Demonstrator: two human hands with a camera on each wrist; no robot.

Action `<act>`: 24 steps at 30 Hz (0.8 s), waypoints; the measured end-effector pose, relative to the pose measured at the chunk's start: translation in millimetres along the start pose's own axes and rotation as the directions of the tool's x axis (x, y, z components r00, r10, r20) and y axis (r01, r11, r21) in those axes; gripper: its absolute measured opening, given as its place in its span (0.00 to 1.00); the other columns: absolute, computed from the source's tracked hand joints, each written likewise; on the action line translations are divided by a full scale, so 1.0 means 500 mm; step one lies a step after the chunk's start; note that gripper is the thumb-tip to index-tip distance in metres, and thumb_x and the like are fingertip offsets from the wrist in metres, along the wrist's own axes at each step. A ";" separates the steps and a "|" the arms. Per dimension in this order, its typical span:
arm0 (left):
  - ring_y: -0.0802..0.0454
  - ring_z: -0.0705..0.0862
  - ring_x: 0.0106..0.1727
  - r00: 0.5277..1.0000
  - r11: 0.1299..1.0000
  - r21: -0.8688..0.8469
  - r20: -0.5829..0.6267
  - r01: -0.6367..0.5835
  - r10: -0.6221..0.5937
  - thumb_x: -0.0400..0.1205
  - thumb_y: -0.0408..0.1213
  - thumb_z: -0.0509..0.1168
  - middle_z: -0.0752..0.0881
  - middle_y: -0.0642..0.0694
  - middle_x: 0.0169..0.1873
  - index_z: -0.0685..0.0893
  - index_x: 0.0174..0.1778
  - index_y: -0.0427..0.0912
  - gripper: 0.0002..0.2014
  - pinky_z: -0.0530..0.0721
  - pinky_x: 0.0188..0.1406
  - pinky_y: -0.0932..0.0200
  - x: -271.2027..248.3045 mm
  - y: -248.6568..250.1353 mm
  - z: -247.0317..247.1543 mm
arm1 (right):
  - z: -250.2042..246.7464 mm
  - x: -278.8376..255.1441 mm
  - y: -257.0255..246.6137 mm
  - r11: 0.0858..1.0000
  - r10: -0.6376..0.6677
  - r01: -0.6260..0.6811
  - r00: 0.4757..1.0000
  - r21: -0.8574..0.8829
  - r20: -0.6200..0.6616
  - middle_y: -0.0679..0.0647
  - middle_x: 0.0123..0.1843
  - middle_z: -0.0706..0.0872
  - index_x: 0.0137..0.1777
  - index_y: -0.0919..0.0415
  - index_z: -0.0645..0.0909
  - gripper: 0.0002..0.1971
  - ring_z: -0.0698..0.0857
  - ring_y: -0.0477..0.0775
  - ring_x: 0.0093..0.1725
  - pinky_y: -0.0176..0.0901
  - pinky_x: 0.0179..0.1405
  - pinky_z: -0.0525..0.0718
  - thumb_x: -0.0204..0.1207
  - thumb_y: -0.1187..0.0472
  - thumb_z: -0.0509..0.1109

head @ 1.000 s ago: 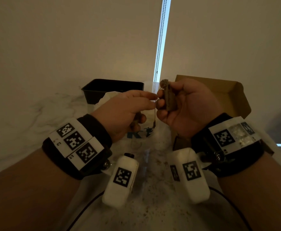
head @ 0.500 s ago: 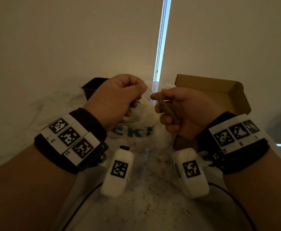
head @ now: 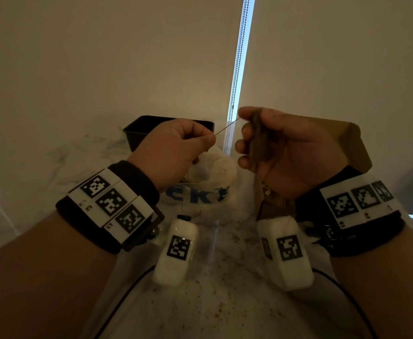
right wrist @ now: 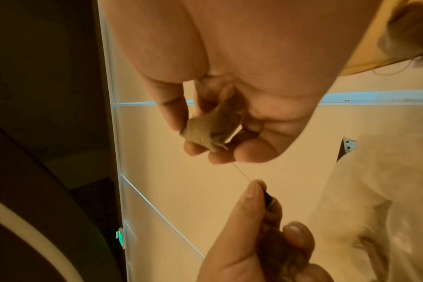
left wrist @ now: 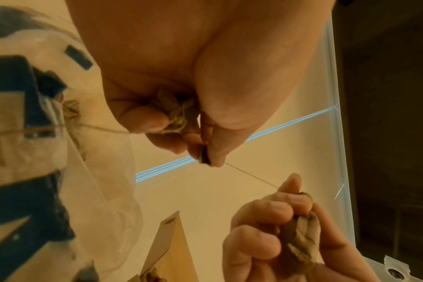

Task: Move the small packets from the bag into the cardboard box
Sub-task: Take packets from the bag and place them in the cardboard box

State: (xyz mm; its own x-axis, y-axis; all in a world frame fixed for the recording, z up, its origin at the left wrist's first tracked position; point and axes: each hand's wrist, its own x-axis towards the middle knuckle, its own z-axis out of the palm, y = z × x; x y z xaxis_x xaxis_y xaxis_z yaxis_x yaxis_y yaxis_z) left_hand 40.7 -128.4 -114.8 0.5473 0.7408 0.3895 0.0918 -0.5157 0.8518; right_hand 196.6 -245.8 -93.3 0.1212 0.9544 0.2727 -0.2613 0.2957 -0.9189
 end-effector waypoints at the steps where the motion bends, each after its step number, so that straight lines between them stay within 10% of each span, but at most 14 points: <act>1: 0.68 0.80 0.27 1.000 1.000 0.003 0.004 0.013 -0.013 0.84 0.43 0.69 0.83 0.61 0.25 0.88 0.44 0.50 0.05 0.76 0.24 0.73 0.001 -0.002 0.001 | -0.002 0.002 -0.003 1.000 -0.012 0.012 1.000 0.022 -0.022 0.52 0.37 0.85 0.54 0.61 0.85 0.16 0.84 0.52 0.38 0.44 0.35 0.81 0.71 0.56 0.62; 24: 0.68 0.77 0.22 0.987 1.000 -0.010 -0.161 0.013 -0.014 0.84 0.40 0.69 0.82 0.58 0.27 0.88 0.45 0.50 0.04 0.73 0.21 0.75 0.009 -0.004 -0.010 | -0.002 0.000 0.002 0.986 0.026 -0.035 0.998 0.164 0.056 0.52 0.37 0.84 0.51 0.60 0.82 0.11 0.82 0.50 0.34 0.41 0.33 0.81 0.71 0.61 0.62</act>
State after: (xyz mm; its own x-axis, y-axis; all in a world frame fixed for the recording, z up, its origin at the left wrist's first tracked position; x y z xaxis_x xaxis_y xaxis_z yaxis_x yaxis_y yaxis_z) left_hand 38.9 -122.0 -113.0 0.4054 0.8075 0.4284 0.0905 -0.5018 0.8602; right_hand 197.3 -245.7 -94.5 0.0601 0.9626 0.2642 -0.4187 0.2646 -0.8687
